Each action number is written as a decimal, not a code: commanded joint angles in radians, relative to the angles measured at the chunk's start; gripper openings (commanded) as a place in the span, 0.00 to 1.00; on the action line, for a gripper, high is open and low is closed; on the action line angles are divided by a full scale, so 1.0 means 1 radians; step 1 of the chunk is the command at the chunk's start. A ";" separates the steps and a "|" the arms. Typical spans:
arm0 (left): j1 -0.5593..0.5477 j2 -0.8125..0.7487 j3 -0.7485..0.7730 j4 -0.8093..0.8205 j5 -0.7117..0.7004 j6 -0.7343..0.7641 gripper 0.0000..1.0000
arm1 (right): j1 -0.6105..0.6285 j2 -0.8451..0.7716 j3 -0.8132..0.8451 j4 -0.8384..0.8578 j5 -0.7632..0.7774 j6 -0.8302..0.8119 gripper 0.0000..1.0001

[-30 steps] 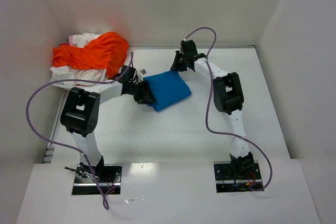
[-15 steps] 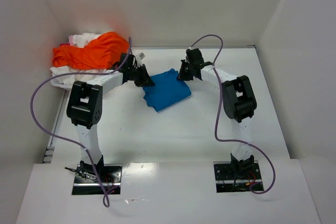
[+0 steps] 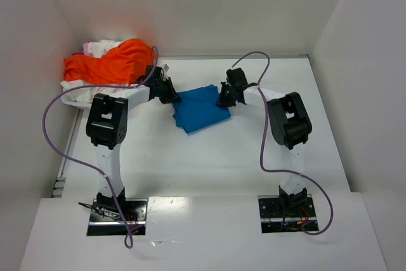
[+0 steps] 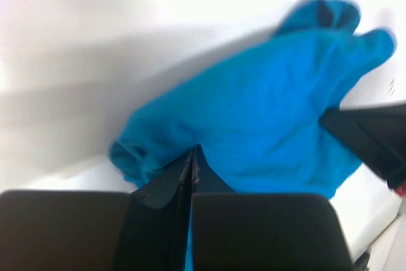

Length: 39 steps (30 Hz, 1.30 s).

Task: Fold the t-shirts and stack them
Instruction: Smooth out wrinkles on the folded tshirt

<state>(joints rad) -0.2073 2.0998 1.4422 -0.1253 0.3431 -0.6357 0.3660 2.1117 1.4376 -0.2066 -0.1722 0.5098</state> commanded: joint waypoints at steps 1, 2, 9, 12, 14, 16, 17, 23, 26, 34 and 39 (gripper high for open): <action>0.040 0.045 0.038 0.065 -0.003 -0.009 0.02 | -0.006 -0.075 -0.049 0.022 0.052 -0.019 0.00; 0.040 0.045 0.038 0.065 0.007 -0.009 0.03 | -0.006 -0.075 -0.060 0.010 0.053 -0.019 0.00; 0.049 0.045 0.075 0.024 0.011 0.040 0.06 | -0.006 -0.097 -0.069 -0.016 0.053 -0.019 0.00; 0.049 0.019 0.096 0.012 0.011 0.069 0.13 | -0.006 -0.166 -0.059 -0.040 0.062 -0.019 0.00; 0.049 0.008 0.122 -0.036 0.020 0.108 0.20 | -0.006 -0.240 -0.093 -0.040 0.062 -0.001 0.05; 0.049 -0.001 0.152 -0.094 0.046 0.131 0.48 | -0.006 -0.294 -0.135 -0.014 0.071 -0.001 0.22; 0.049 -0.030 0.152 -0.106 0.077 0.142 0.57 | -0.006 -0.338 -0.169 -0.005 0.091 -0.001 0.28; 0.007 -0.223 0.005 -0.106 0.086 0.154 0.63 | -0.053 -0.381 -0.258 0.004 0.106 -0.022 0.30; -0.013 -0.290 -0.098 -0.085 0.096 0.130 0.52 | -0.053 -0.357 -0.291 0.024 0.085 -0.022 0.22; -0.078 -0.322 -0.276 -0.031 0.096 0.093 0.21 | -0.053 -0.273 -0.312 0.038 0.048 -0.022 0.08; -0.087 -0.267 -0.266 -0.040 0.086 0.083 0.10 | -0.044 -0.272 -0.331 0.047 0.048 -0.013 0.07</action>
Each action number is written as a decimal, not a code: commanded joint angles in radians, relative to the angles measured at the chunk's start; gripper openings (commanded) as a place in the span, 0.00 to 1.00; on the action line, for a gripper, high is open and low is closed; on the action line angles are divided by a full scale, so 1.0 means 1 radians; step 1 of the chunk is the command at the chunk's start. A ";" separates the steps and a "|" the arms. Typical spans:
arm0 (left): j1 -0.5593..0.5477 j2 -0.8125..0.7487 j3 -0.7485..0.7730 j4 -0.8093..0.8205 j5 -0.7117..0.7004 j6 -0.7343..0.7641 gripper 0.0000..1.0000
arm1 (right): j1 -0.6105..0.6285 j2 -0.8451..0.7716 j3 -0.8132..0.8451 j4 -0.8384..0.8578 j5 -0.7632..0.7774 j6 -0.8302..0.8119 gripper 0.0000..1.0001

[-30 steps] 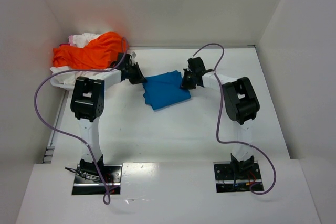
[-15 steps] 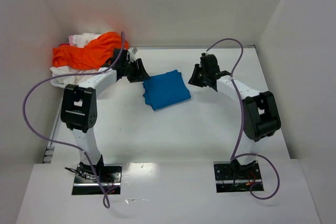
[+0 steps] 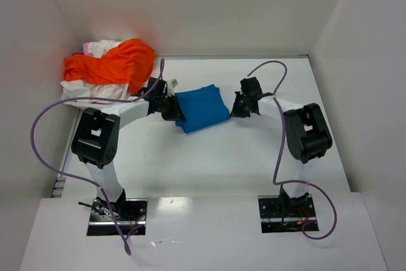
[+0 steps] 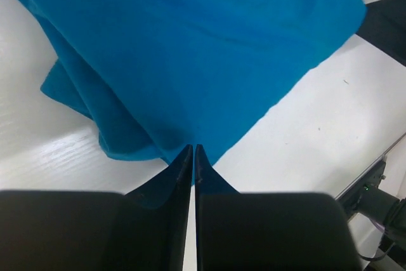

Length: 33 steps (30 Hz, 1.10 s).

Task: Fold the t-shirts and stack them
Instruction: Smooth out wrinkles on the folded tshirt

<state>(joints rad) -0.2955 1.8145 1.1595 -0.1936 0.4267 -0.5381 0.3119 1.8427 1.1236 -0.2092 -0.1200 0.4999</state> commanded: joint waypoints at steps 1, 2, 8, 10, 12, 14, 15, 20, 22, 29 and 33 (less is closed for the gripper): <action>0.001 0.029 0.017 0.028 0.003 -0.014 0.10 | 0.010 -0.003 -0.018 0.050 -0.004 0.006 0.07; 0.001 0.029 0.017 0.019 -0.011 -0.014 0.10 | 0.022 -0.003 -0.018 0.050 -0.013 0.006 0.07; -0.008 0.083 0.057 -0.033 -0.011 -0.002 0.10 | 0.061 -0.013 -0.036 0.070 -0.013 0.055 0.07; -0.008 0.094 0.057 -0.053 -0.032 0.007 0.09 | 0.090 -0.013 -0.045 0.079 -0.023 0.074 0.07; -0.017 0.074 0.042 -0.078 -0.067 0.007 0.09 | 0.108 -0.026 -0.068 0.088 -0.023 0.101 0.06; -0.017 0.060 0.029 -0.096 -0.103 -0.002 0.09 | 0.124 -0.051 -0.097 0.097 -0.023 0.121 0.06; -0.017 0.051 0.029 -0.115 -0.115 -0.002 0.07 | 0.140 -0.060 -0.108 0.097 -0.023 0.141 0.06; 0.002 0.051 0.029 -0.144 -0.126 -0.013 0.06 | 0.193 -0.141 -0.159 0.067 0.005 0.176 0.06; 0.013 0.042 0.029 -0.144 -0.126 -0.013 0.06 | 0.193 -0.175 -0.179 0.033 0.028 0.186 0.06; 0.068 -0.015 0.092 -0.185 -0.100 0.044 0.30 | 0.165 -0.353 -0.146 -0.047 0.096 0.175 0.25; 0.068 -0.072 0.150 -0.185 -0.051 0.067 0.50 | 0.078 -0.373 -0.146 -0.015 0.083 0.154 0.55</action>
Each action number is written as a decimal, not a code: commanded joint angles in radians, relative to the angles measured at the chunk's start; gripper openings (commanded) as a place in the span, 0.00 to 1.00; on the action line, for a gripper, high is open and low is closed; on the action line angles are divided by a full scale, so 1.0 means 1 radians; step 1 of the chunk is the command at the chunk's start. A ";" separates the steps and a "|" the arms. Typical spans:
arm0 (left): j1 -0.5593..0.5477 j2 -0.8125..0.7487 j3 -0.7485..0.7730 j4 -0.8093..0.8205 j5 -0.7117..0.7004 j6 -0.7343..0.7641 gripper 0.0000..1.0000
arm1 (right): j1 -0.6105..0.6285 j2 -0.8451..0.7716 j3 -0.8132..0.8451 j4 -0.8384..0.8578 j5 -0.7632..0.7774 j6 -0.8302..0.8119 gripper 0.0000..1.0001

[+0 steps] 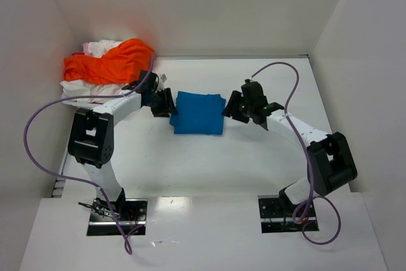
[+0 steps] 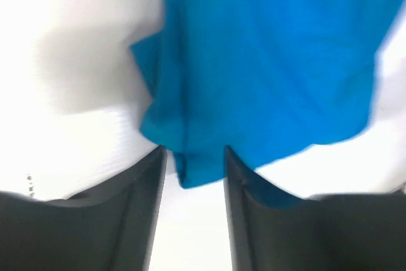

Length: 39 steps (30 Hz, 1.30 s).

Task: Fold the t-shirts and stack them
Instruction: Smooth out wrinkles on the folded tshirt, then put the neatly folded tshirt into the corner of the board with the right arm

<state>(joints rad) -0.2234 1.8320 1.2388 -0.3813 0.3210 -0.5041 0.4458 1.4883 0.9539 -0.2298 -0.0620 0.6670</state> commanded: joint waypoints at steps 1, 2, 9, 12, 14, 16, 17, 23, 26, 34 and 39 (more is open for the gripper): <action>-0.004 -0.111 0.071 0.002 0.055 0.033 0.58 | -0.073 -0.010 0.013 0.017 -0.001 -0.014 0.61; -0.004 -0.111 0.071 0.002 0.038 0.045 0.60 | -0.090 0.000 0.013 0.029 -0.022 -0.023 0.68; -0.004 -0.091 0.013 0.100 0.026 0.058 0.71 | -0.125 0.119 0.035 0.124 -0.117 -0.070 1.00; -0.004 -0.059 -0.009 0.133 0.026 0.058 0.72 | -0.125 0.167 0.069 0.159 -0.151 -0.070 0.99; -0.004 -0.047 -0.009 0.133 0.055 0.058 0.71 | -0.125 0.214 0.100 0.174 -0.176 -0.070 0.97; -0.004 -0.037 -0.031 0.156 0.055 0.049 0.70 | -0.125 0.253 0.135 0.187 -0.196 -0.070 0.97; -0.004 -0.037 -0.032 0.156 0.064 0.049 0.70 | -0.125 0.271 0.147 0.187 -0.196 -0.070 0.96; 0.015 -0.028 -0.044 0.167 0.064 0.059 0.68 | -0.125 0.372 0.187 0.178 -0.210 -0.070 0.88; 0.024 -0.019 -0.044 0.167 0.082 0.068 0.68 | -0.125 0.394 0.187 0.187 -0.210 -0.061 0.87; 0.053 -0.019 -0.044 0.147 0.151 0.078 0.68 | -0.115 0.428 0.178 0.222 -0.248 -0.041 0.77; 0.053 -0.095 -0.053 0.137 0.151 0.087 0.71 | -0.081 0.487 0.203 0.210 -0.248 -0.023 0.73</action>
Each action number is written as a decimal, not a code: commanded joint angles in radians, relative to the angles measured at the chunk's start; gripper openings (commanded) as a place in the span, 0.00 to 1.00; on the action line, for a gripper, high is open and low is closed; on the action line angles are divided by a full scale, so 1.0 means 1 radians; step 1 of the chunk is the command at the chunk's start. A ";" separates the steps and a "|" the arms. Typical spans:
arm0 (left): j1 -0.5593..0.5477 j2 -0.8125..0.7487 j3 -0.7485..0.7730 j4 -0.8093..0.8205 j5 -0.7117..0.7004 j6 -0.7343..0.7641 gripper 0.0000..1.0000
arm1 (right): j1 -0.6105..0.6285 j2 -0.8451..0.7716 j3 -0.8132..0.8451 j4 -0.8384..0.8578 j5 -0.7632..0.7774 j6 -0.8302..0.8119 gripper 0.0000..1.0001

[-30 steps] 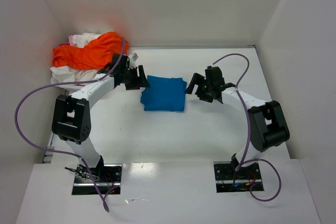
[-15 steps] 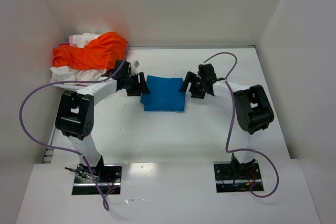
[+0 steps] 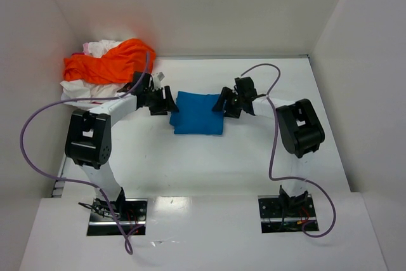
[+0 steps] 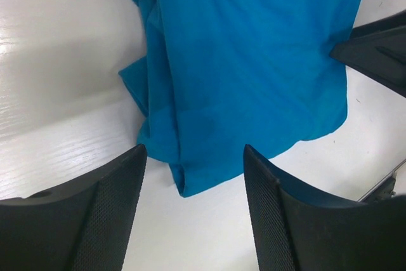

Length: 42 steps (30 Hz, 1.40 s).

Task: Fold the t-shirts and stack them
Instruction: Put the neatly folded tshirt into the corner of the board with the right arm

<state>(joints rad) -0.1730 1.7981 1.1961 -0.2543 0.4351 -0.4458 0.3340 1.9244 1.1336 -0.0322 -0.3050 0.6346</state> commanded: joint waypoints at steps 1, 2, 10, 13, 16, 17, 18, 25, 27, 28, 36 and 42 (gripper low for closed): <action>0.003 -0.077 -0.019 0.010 0.025 0.029 0.72 | 0.040 0.051 0.032 0.012 -0.005 0.010 0.72; 0.003 -0.091 -0.020 0.010 0.025 0.029 0.72 | 0.040 0.062 0.032 0.012 -0.005 0.010 0.70; 0.035 -0.181 -0.020 -0.030 0.016 0.029 0.75 | 0.051 0.114 0.061 -0.027 0.017 0.019 0.21; 0.058 -0.207 -0.020 -0.030 0.027 0.029 0.75 | 0.051 0.124 0.095 -0.067 0.070 0.019 0.00; 0.084 -0.246 -0.020 -0.052 0.051 0.038 0.75 | 0.051 0.133 0.150 -0.109 0.159 0.019 0.00; 0.084 -0.246 -0.020 -0.062 0.060 0.038 0.75 | 0.040 0.133 0.167 -0.126 0.176 0.019 0.00; 0.093 -0.256 -0.010 -0.062 0.060 0.047 0.75 | 0.030 0.133 0.202 -0.136 0.207 0.010 0.00; 0.104 -0.284 -0.010 -0.094 0.093 0.067 0.75 | -0.142 0.191 0.415 -0.238 0.219 -0.114 0.00; 0.104 -0.284 -0.010 -0.105 0.093 0.076 0.75 | -0.176 0.215 0.504 -0.302 0.237 -0.179 0.00; 0.104 -0.293 -0.010 -0.105 0.093 0.076 0.75 | -0.203 0.237 0.535 -0.323 0.248 -0.203 0.00; 0.104 -0.293 -0.001 -0.158 0.093 0.096 0.75 | -0.346 0.392 0.860 -0.558 0.447 -0.410 0.00; 0.113 -0.254 0.022 -0.206 0.093 0.114 0.73 | -0.463 0.436 0.971 -0.630 0.438 -0.513 0.00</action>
<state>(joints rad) -0.0689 1.5410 1.1744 -0.4290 0.5037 -0.3660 -0.0803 2.3486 2.0190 -0.5808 0.0940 0.2218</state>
